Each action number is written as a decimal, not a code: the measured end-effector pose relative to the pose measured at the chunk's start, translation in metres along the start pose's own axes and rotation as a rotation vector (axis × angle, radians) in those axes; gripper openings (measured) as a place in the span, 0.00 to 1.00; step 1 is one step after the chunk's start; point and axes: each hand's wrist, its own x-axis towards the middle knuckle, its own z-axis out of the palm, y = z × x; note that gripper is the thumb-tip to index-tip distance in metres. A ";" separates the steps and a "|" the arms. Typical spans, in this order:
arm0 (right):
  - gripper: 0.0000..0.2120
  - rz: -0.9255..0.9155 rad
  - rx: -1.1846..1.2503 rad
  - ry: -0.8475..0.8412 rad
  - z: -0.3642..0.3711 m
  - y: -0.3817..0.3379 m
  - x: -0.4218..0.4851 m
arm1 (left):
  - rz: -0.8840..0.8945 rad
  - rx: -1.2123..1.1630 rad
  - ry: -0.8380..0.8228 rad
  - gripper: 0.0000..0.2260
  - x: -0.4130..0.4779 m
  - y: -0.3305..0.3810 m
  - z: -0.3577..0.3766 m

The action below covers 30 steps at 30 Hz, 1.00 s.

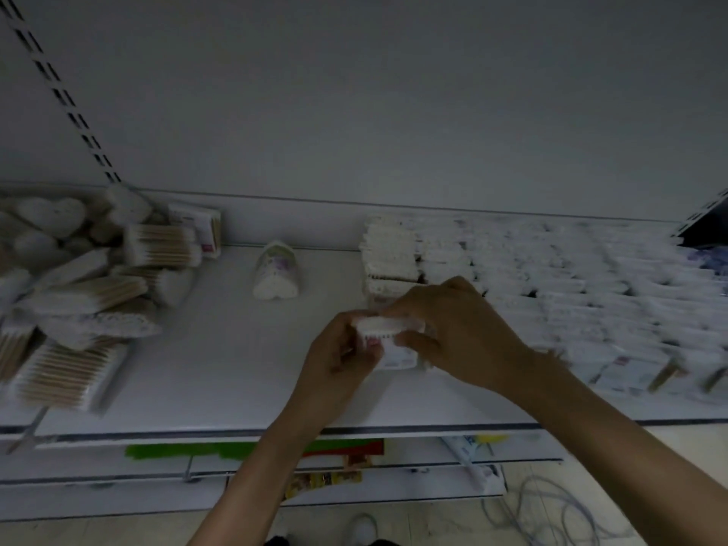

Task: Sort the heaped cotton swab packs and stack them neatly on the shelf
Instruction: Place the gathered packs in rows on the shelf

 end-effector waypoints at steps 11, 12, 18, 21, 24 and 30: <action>0.23 0.257 -0.465 0.166 0.023 0.016 0.019 | 0.002 0.450 -0.031 0.55 0.075 -0.025 0.017; 0.21 0.258 -0.465 0.187 0.024 0.016 0.021 | 0.015 0.513 0.011 0.52 0.074 -0.022 0.020; 0.11 0.176 -0.336 0.208 0.025 0.021 0.019 | 0.103 0.495 0.076 0.41 0.078 -0.034 0.016; 0.11 0.170 -0.298 0.220 0.022 0.023 0.009 | 0.159 0.590 0.110 0.41 0.078 -0.041 0.016; 0.20 0.266 -0.248 0.280 0.022 0.018 -0.010 | 0.172 0.611 0.132 0.40 0.073 -0.038 0.020; 0.31 0.517 -0.204 0.345 0.041 0.010 -0.045 | 0.297 0.480 0.081 0.40 0.078 -0.030 0.021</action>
